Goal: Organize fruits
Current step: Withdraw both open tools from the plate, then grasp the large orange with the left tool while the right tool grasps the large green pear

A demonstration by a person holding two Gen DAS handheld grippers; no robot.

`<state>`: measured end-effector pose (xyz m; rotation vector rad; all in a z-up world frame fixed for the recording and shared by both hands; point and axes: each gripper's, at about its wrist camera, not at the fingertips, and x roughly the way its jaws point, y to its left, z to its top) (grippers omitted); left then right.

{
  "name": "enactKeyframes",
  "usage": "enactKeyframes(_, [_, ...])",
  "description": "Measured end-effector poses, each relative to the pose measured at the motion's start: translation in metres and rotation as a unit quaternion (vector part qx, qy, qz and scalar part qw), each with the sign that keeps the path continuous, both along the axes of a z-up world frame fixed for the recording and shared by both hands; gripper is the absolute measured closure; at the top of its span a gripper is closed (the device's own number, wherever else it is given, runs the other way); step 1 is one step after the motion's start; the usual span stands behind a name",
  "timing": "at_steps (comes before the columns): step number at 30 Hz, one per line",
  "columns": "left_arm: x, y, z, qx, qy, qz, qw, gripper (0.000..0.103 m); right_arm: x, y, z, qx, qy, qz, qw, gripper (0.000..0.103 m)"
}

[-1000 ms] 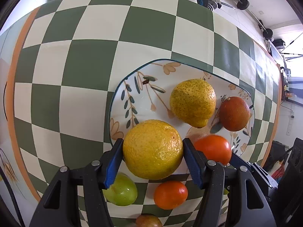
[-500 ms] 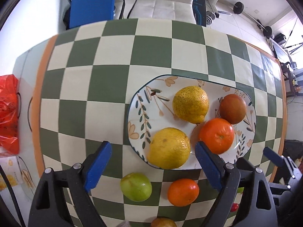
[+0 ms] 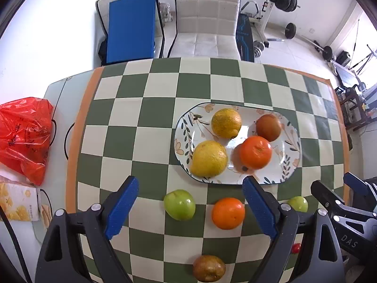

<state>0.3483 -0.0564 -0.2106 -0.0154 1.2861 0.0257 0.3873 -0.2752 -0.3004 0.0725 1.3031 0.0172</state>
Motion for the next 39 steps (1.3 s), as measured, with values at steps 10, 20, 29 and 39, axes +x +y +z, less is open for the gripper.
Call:
enactKeyframes(10, [-0.046,-0.006,0.040,0.010,-0.056,-0.007,0.9983,0.013,-0.052,-0.005,0.048,-0.004,-0.046,-0.007,0.999,0.005])
enactKeyframes(20, [-0.064,-0.002,0.062,-0.016,-0.078,0.005,0.9968,0.013,-0.079,-0.002,0.091,0.009,-0.087,-0.006,0.996,0.005])
enactKeyframes(29, [-0.039,-0.011,0.004,-0.030,0.005,0.003,0.9995,0.000,-0.068,-0.028,0.057,0.063,-0.039,-0.042,0.996,0.005])
enactKeyframes(39, [-0.018,-0.046,-0.104,-0.012,0.138,-0.012,0.9903,0.000,-0.041,-0.074,-0.084,0.084,0.110,-0.085,0.987,0.005])
